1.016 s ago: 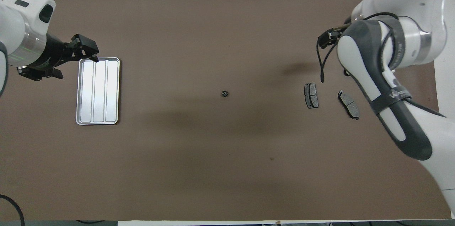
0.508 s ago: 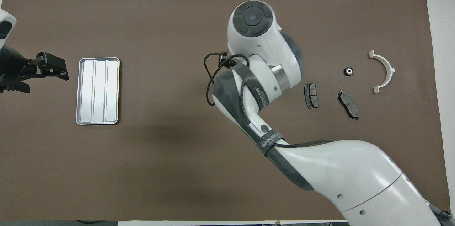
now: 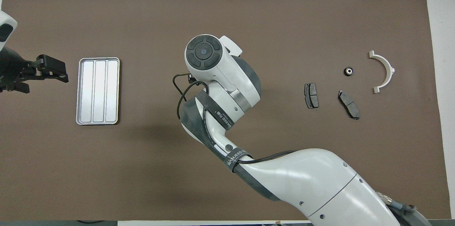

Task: Place bearing gear from tray to pile
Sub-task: 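Grasp the second gear at mid-table with the right gripper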

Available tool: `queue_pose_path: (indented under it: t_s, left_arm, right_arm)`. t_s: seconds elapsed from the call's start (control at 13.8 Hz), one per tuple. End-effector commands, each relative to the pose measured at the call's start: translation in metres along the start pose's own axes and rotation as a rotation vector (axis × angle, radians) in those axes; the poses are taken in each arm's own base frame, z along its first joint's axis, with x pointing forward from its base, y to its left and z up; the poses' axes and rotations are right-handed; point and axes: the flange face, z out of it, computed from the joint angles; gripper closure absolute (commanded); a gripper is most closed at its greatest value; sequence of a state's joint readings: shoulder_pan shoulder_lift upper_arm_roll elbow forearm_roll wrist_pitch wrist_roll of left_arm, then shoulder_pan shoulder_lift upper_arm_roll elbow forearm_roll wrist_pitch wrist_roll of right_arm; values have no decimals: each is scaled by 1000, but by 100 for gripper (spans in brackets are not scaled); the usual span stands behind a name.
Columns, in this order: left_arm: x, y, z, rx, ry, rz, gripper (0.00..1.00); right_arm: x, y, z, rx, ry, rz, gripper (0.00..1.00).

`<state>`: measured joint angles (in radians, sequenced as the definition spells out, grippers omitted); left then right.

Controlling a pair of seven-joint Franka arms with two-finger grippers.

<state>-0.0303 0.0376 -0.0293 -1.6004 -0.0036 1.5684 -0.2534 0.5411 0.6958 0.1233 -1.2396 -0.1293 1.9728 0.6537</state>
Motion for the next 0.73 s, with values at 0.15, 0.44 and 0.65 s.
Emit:
queue_pose_path:
  t_s: [0.15, 0.44, 0.65]
  left_arm:
    - [-7, -7, -8, 0, -11, 21, 0]
    - [-7, -8, -9, -1, -11, 111, 0]
    - [-5, -10, -9, -2, -8, 116, 0]
  right_arm:
    - [3, 22, 34, -12, -3, 21, 0]
    - [-6, 36, 55, 11, 4, 33, 0]
    - [-16, 33, 59, 4, -12, 34, 0]
